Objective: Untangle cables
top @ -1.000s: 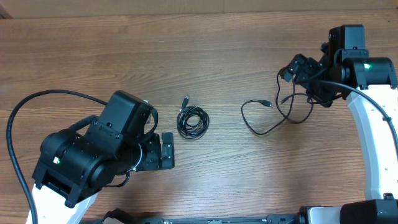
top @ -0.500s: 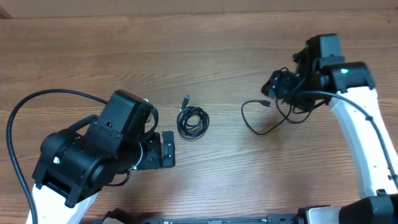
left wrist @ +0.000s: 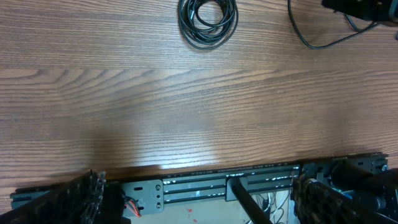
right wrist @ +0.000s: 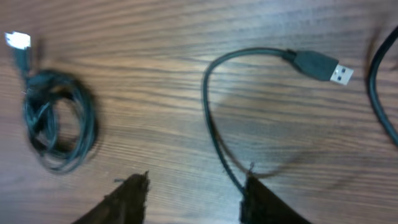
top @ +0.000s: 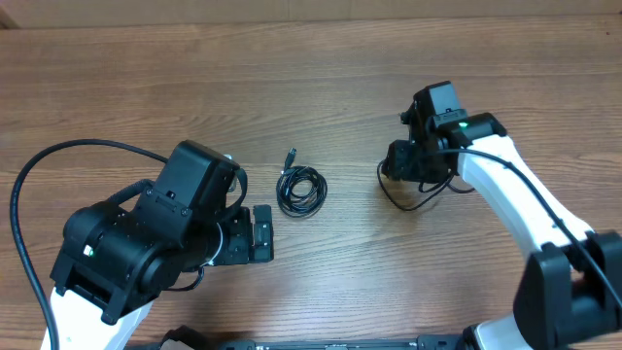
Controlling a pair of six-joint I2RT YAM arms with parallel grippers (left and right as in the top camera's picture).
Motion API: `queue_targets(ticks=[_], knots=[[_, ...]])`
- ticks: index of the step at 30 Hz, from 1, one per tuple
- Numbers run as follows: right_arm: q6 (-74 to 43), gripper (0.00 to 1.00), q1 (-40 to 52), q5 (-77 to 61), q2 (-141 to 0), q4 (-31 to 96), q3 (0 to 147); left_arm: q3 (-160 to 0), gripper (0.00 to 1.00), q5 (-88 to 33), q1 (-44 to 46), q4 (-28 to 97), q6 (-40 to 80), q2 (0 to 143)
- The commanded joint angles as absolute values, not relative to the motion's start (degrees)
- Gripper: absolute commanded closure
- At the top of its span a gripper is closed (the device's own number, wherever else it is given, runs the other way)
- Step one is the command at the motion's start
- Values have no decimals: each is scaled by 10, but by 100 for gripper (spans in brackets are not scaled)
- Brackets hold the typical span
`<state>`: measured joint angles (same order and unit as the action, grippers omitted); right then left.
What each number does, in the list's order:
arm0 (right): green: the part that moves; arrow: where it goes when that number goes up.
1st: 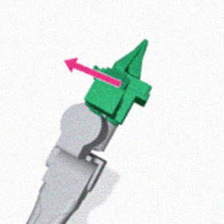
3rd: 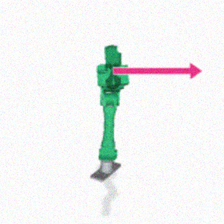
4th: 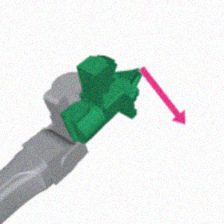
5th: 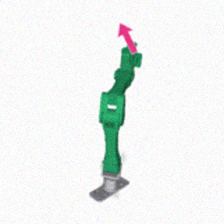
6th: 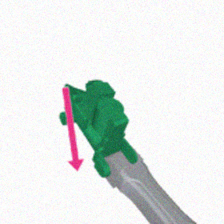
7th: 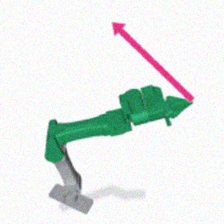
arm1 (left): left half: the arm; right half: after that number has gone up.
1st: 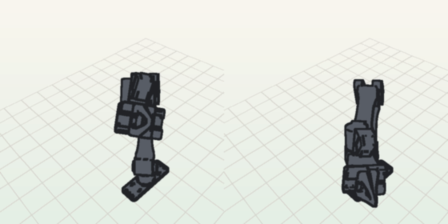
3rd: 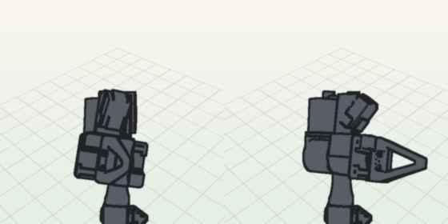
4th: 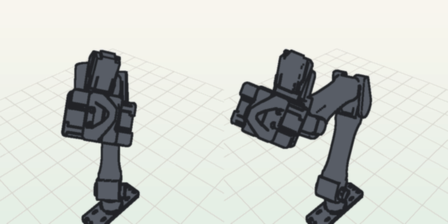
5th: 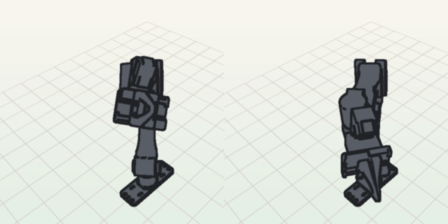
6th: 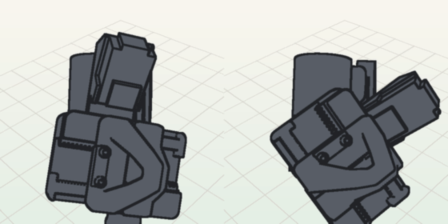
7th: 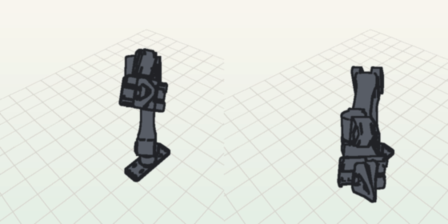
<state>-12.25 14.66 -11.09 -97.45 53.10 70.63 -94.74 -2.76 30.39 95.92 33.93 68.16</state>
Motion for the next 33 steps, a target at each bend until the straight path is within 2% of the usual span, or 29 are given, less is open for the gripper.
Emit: queue_targets(ticks=[1,8,15,18,26,33], knots=[[-102,59,150,-101,-1005,525,701,-949,0,-27,304,958,326,682],[-104,70,177,-85,-1063,498,701,-949,1,-23,304,951,326,682],[-105,70,198,-64,-1069,479,700,-949,0,-23,304,954,326,685],[-121,73,203,-45,-1069,473,689,-949,1,-23,304,954,326,685],[-126,74,203,-43,-1069,449,668,-949,1,-23,304,956,326,686],[-135,78,203,-47,-1069,430,647,-949,0,-23,304,958,326,686]])
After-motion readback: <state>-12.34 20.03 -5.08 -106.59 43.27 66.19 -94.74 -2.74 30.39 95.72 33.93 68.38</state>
